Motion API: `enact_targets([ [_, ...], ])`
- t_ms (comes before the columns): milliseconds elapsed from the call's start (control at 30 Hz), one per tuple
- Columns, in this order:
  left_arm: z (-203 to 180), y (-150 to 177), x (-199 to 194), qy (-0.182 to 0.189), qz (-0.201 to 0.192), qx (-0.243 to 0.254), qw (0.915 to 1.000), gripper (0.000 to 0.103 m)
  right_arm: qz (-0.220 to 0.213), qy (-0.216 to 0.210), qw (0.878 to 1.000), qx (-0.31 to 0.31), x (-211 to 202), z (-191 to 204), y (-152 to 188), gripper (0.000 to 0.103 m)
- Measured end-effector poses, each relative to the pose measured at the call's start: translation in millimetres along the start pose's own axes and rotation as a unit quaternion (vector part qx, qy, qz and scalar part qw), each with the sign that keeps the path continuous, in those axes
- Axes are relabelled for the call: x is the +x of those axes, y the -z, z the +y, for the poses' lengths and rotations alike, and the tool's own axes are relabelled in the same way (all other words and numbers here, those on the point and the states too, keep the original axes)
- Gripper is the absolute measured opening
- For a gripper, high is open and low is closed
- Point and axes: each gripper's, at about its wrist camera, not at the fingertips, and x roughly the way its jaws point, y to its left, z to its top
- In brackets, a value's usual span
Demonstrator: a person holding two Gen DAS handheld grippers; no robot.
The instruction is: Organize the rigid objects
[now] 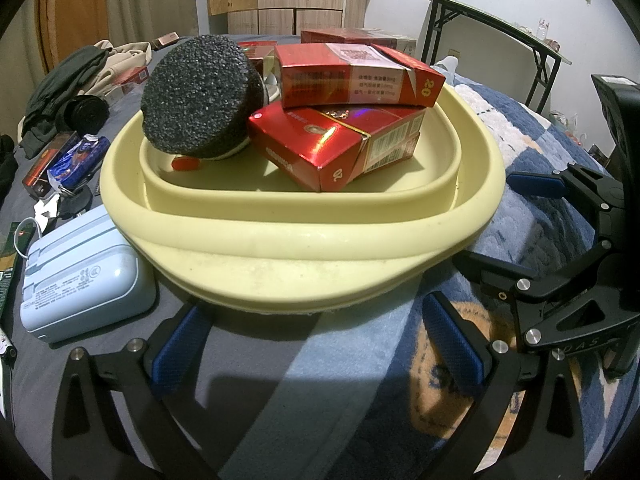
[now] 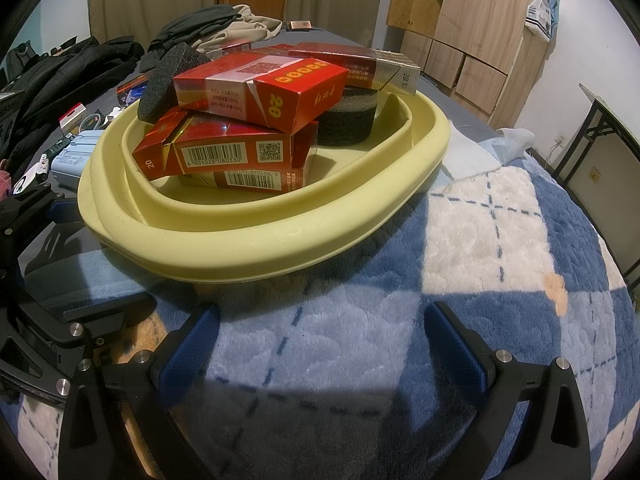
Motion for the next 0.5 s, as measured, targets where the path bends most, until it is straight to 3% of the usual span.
enact_targets([
  [500, -0.1, 0.0, 0.0, 0.000, 0.000, 0.000, 1.0000, 0.103, 0.000, 0.000, 1.000, 0.000, 0.1, 0.2, 0.0, 0.103],
])
